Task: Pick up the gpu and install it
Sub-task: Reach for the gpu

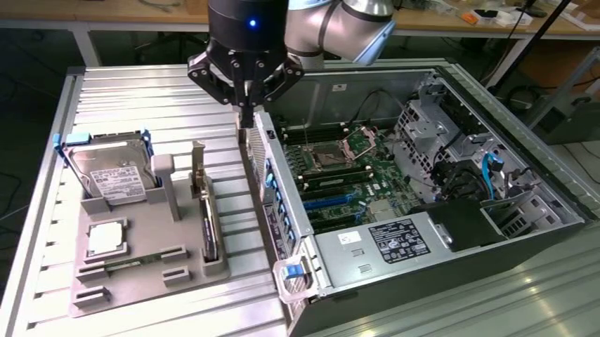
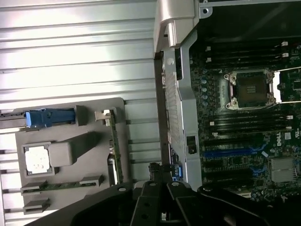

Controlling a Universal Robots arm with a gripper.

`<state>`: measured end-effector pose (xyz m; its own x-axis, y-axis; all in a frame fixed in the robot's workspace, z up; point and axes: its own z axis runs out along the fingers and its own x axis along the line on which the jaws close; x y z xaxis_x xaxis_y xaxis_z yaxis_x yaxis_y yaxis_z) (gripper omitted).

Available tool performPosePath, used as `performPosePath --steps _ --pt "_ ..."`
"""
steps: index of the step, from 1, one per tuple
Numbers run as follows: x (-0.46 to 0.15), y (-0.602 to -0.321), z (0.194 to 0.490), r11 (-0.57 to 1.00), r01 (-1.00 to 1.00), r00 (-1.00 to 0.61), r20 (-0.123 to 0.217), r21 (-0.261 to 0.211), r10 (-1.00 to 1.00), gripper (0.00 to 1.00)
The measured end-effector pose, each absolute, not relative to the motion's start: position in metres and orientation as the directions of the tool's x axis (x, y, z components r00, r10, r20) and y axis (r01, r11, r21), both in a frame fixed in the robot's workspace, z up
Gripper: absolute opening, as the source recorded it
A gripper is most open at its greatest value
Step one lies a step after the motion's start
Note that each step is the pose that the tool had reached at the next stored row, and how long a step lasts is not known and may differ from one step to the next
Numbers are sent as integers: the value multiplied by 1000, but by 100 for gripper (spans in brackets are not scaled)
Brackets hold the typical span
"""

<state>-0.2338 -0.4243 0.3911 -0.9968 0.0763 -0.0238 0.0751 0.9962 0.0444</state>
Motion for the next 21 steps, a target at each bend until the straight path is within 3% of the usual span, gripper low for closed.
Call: performPosePath --steps 21 --pt "-282 -437 390 996 75 -997 -24 44 76 11"
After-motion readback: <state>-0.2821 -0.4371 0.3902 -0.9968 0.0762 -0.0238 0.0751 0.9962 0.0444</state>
